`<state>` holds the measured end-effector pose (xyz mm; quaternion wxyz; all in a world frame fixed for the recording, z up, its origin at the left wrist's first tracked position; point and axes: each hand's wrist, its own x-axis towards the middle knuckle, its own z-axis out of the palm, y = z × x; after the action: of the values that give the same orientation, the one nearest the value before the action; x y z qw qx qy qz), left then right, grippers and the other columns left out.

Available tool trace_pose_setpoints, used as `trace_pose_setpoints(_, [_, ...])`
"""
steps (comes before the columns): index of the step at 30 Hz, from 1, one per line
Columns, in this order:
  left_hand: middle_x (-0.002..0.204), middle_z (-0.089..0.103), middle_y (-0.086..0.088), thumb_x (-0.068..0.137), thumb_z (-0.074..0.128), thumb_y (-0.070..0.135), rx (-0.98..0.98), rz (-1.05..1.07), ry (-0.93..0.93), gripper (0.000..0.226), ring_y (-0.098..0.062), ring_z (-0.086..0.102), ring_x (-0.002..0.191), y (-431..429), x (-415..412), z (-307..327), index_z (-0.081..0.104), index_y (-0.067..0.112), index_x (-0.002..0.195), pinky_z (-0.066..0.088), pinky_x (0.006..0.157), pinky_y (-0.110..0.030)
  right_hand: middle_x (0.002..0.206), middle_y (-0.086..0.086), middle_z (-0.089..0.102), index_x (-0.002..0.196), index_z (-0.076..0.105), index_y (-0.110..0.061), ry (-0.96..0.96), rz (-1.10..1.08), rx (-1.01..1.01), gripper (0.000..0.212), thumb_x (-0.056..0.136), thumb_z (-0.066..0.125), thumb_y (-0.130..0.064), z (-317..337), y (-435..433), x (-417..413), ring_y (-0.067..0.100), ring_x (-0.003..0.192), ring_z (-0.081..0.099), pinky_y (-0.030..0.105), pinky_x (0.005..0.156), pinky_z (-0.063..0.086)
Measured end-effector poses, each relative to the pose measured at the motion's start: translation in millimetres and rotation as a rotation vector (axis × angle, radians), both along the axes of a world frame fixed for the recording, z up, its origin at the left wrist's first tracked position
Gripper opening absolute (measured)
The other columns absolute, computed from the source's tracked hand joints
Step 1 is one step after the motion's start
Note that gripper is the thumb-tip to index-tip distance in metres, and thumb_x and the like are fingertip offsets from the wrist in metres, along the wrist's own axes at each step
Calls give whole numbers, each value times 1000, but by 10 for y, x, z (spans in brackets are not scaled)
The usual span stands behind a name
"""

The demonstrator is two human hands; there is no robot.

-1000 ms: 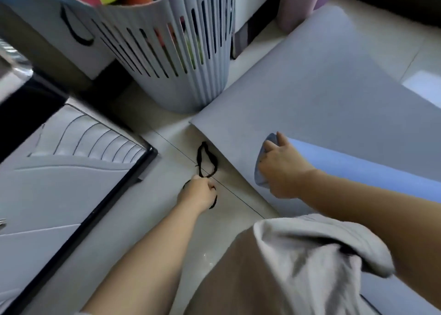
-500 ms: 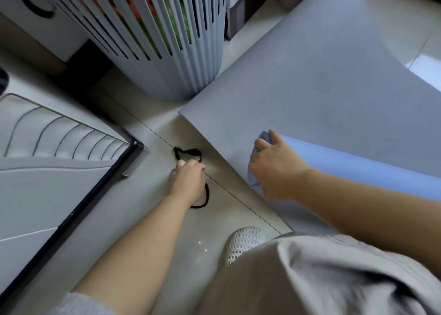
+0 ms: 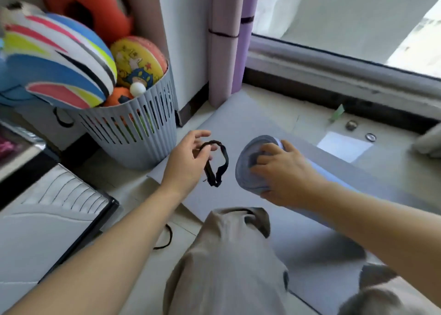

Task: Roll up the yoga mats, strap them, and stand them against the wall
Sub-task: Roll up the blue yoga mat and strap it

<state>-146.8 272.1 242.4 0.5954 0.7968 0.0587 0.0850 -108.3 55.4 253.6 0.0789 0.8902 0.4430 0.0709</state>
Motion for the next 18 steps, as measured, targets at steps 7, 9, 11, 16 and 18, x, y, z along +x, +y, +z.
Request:
trace_pose_setpoints(7, [82,72,9,96,52,8,-85,-210,-131,21,-15,65,76,-1120,-40,1175,62,24,85,54,83,-30,82,-1,67,91,74,-20,-164,-364,425,39,60,60,-39,1236,-1257,-482,34,103,60,54,88,47])
trace_pose_setpoints(9, [84,70,3,96,50,6,-21,-235,-203,29,-8,62,73,-1486,-71,1507,64,26,79,50,74,-18,83,1,67,93,75,-18,-201,-449,541,40,59,65,-37,1512,-1522,-698,36,103,59,52,90,48])
trace_pose_setpoints(11, [80,67,3,94,47,2,-8,-229,-252,34,-8,60,69,-1790,-126,1776,64,26,77,46,62,-11,86,2,68,98,74,-17,-200,-496,631,43,60,69,-37,1665,-1715,-905,35,105,58,46,93,46])
trace_pose_setpoints(16, [80,65,5,94,49,6,2,-255,-334,26,-10,57,63,-2334,-278,2157,63,23,81,43,50,-16,90,-4,66,110,72,-19,-77,-581,777,51,63,72,-40,1747,-2131,-1369,21,111,50,31,94,42])
trace_pose_setpoints(18, [81,64,7,95,50,7,-13,-330,-341,26,-3,53,59,-2476,-373,2214,62,26,83,45,54,-15,91,-6,65,111,71,-19,-33,-623,817,52,63,72,-40,1689,-2262,-1528,17,112,47,27,95,40])
